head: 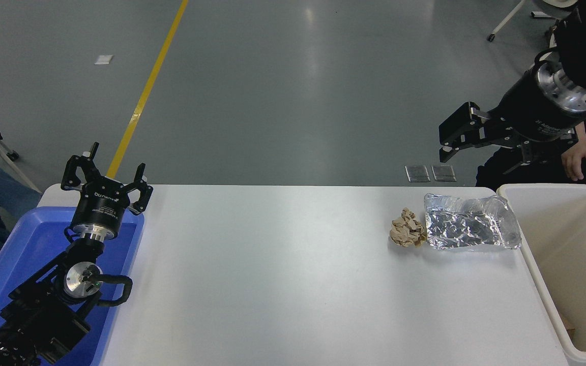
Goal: Pick up foil plate and place in dustbin
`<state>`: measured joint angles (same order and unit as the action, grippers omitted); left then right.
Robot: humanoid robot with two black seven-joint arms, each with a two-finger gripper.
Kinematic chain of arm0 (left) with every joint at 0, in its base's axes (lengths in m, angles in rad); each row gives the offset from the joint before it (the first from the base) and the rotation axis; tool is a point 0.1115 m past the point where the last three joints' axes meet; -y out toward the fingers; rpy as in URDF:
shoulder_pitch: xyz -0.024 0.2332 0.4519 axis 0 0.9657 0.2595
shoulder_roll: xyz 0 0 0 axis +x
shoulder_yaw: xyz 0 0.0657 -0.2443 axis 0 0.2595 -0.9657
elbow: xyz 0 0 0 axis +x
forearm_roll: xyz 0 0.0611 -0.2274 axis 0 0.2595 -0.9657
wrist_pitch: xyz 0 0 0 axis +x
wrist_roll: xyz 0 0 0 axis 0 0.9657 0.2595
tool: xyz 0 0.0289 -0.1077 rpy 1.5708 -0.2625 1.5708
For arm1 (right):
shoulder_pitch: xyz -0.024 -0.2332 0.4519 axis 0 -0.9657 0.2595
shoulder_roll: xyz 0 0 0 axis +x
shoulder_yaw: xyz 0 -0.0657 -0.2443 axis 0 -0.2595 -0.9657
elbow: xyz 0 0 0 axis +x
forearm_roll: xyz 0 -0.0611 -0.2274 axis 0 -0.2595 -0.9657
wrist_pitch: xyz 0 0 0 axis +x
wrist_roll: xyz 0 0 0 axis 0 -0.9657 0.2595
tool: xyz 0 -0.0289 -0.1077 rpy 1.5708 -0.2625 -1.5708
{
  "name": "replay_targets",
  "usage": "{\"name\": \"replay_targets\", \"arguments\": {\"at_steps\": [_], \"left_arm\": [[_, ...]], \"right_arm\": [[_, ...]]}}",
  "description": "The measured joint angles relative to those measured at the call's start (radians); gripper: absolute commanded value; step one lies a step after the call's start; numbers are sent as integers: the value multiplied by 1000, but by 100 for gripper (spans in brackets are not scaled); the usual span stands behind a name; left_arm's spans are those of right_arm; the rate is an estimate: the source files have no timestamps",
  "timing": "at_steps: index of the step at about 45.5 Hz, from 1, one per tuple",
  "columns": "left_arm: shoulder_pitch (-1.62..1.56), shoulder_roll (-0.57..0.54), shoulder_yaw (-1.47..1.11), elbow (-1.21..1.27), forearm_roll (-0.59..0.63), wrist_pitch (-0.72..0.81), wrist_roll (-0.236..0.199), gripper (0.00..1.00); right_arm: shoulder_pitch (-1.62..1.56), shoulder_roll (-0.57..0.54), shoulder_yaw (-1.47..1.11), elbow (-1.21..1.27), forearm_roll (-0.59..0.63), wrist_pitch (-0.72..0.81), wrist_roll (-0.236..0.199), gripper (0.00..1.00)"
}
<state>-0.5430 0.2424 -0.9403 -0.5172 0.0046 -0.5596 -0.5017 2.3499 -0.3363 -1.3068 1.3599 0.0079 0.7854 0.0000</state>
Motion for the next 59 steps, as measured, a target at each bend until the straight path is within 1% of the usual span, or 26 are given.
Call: {"name": "replay_targets", "arguments": {"at_steps": [43, 59], "left_arm": [[0, 0, 0, 0, 0, 0, 0, 98], [0, 0, 0, -1, 0, 0, 0, 98]], "right_arm": [[-21, 6, 9, -17, 1, 0, 0, 100], [-63, -18, 11, -65, -11, 0, 1, 100]]}}
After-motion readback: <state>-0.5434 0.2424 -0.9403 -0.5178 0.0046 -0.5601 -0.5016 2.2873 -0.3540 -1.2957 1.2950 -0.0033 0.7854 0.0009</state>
